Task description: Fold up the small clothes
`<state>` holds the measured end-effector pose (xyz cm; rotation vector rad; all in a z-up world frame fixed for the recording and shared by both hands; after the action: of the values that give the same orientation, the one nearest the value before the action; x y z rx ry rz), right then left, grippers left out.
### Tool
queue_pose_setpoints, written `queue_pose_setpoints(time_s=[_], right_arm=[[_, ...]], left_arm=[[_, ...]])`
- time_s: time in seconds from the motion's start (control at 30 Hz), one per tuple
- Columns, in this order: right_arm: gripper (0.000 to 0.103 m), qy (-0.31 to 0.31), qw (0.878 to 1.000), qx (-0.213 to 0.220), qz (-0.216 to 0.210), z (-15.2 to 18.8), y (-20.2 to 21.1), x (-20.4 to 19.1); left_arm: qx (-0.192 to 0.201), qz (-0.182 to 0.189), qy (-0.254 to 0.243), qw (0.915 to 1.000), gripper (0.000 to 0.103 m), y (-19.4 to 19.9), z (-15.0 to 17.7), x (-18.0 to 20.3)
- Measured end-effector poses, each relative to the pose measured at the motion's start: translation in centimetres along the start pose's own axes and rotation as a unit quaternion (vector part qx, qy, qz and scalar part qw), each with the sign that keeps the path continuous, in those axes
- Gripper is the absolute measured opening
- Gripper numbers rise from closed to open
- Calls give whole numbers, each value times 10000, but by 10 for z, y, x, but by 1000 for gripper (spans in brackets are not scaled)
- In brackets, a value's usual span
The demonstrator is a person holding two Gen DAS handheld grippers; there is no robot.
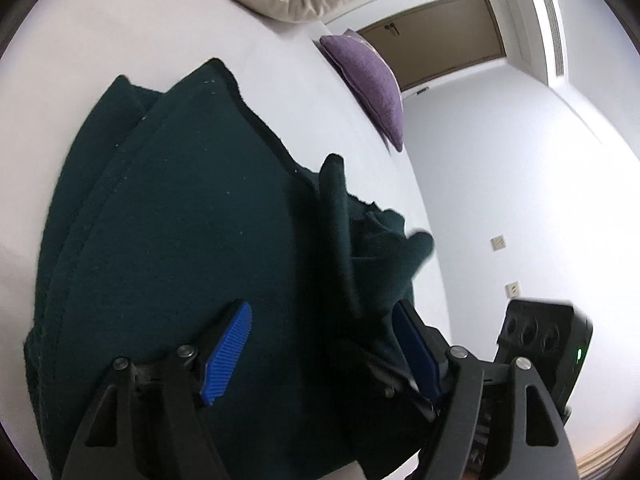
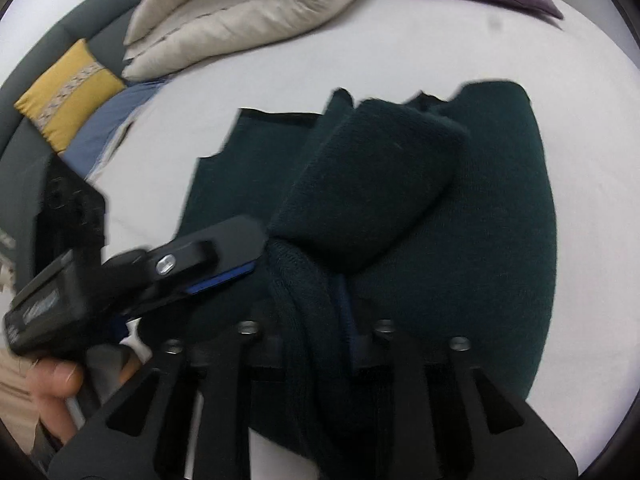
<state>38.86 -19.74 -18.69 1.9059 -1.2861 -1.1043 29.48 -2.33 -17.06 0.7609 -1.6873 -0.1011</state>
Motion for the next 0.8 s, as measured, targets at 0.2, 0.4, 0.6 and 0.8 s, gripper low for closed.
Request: queue_pose_setpoints(time_s=[0.2,0.4,0.6,0.8], right_arm=[[29,489,9980,229,316,8,15,-20],[60,640,9972,182,-356,43,44,-34],[60,339,9965,300,-700,99,100,2],[60,-719,9902,967,-702,118,138,74]], left_arm=[[63,200,247,9995,78,6,-6,-5],[-78,120,99,9998,85,-1,-3,3],[-326,-175,-44,9993,85,-18,-3,10],[-691,-630,-293,9952,60,-45,6,26]])
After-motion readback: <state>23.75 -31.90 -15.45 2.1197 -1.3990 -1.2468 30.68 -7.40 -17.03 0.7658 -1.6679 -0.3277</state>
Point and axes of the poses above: each gripper's, at about its wrist camera, not at the fingertips, and y roughly against the way its jaws point, x to its right, z to its underside, the point moved 5 cm from there along -y, roughly the way its jaws point, and after that the axes turned 2 degrees about z, right-handed, at the moved point
